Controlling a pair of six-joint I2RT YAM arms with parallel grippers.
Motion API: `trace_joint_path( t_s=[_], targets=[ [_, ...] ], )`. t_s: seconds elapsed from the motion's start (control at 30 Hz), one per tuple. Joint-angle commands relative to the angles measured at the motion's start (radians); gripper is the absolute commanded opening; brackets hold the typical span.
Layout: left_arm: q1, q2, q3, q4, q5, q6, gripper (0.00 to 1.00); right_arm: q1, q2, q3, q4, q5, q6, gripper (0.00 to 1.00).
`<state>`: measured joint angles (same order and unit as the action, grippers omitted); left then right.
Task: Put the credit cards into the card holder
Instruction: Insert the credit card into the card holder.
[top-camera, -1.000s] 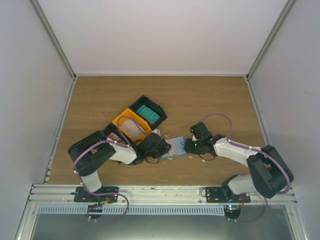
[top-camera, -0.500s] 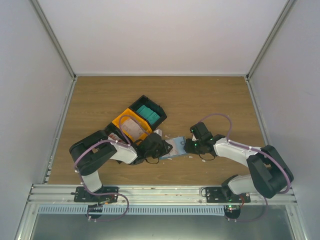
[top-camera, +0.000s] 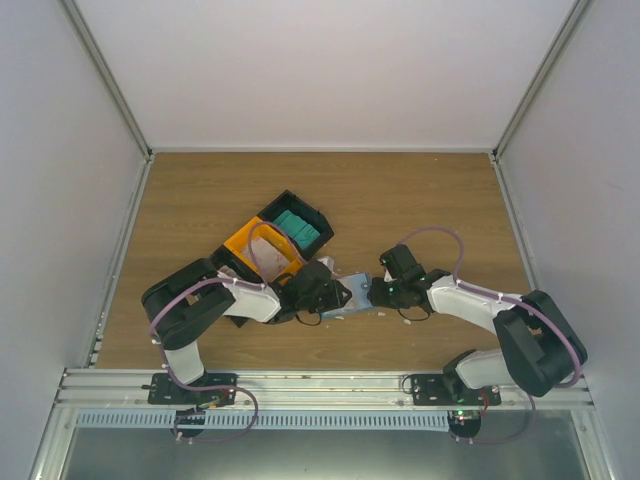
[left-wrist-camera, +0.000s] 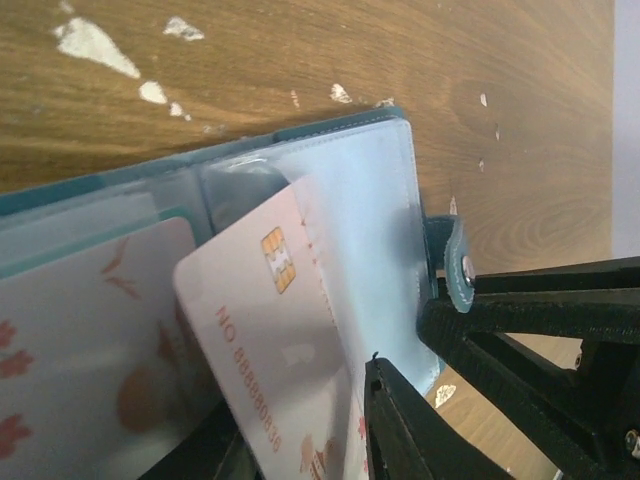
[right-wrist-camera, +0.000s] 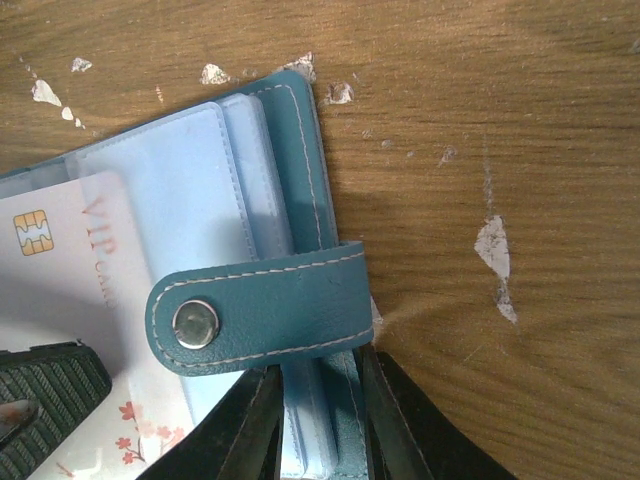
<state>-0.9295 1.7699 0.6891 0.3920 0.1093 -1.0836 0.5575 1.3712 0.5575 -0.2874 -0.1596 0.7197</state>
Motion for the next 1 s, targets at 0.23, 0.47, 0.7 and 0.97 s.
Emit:
trace_joint_path(
  t_s=[0.23,0.47,0.7,0.97],
  targets=[
    [-0.015,-0.061,0.033,-0.206,0.014,0.101,0.5,0.019,0.031,-0.042,-0.075,-0.015,0.009,0.24],
    [-0.015,-0.096,0.015,-0.205,0.051,0.082,0.63,0.017,0.029,-0.045,-0.058,-0.037,0.011,0.24],
    [-0.014,-0.132,0.021,-0.259,0.019,0.073,0.69,0.018,0.02,-0.048,-0.057,-0.041,0.013,0.24],
    [-0.014,-0.175,0.007,-0.327,0.0,0.054,0.75,0.017,0.022,-0.051,-0.053,-0.042,0.014,0.23]
  ],
)
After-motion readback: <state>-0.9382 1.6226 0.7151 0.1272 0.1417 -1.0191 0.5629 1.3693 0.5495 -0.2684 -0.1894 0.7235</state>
